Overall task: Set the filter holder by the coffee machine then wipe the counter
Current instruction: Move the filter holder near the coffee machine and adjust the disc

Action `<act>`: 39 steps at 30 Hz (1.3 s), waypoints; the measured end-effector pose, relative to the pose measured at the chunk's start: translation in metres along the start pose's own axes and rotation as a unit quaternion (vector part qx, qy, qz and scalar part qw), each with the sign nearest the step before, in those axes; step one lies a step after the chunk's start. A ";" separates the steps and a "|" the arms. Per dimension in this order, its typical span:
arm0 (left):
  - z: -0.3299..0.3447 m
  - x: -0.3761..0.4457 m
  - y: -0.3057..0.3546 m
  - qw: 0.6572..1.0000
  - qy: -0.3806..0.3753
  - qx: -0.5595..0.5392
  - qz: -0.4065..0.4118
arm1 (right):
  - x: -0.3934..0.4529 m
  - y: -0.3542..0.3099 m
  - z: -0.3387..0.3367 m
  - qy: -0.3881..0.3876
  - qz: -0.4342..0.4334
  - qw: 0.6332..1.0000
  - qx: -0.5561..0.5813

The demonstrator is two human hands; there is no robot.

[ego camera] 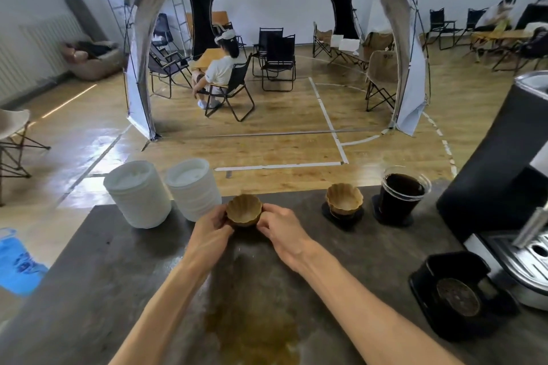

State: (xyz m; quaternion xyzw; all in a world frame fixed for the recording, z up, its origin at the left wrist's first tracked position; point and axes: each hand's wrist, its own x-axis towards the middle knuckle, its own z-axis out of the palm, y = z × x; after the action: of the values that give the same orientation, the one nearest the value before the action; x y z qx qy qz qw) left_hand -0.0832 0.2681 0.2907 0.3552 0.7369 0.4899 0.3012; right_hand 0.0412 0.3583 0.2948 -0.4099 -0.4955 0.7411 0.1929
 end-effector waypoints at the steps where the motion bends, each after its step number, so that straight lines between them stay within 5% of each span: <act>1: 0.001 -0.002 0.000 1.000 -0.002 0.007 0.001 | -0.001 0.002 -0.004 -0.001 -0.003 1.000 -0.002; 9: 0.046 -0.013 0.023 0.984 -0.022 0.121 0.129 | -0.056 0.018 -0.094 0.147 -0.056 0.986 0.045; 15: 0.115 0.012 0.056 0.990 -0.128 0.023 0.054 | -0.063 0.011 -0.139 0.274 -0.086 0.956 0.061; 26: 0.152 0.028 0.053 0.989 -0.142 0.001 0.046 | -0.055 -0.007 -0.117 0.221 -0.076 0.970 0.067; 39: 0.096 -0.005 0.017 1.000 -0.006 -0.019 0.011 | -0.033 0.005 -0.061 0.118 -0.103 0.987 -0.034</act>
State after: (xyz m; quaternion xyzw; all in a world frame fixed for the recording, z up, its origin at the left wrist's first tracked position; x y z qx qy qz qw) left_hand -0.0008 0.3173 0.2744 0.3599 0.7218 0.5051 0.3071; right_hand 0.1100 0.3681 0.2941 -0.4476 -0.5341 0.6462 0.3112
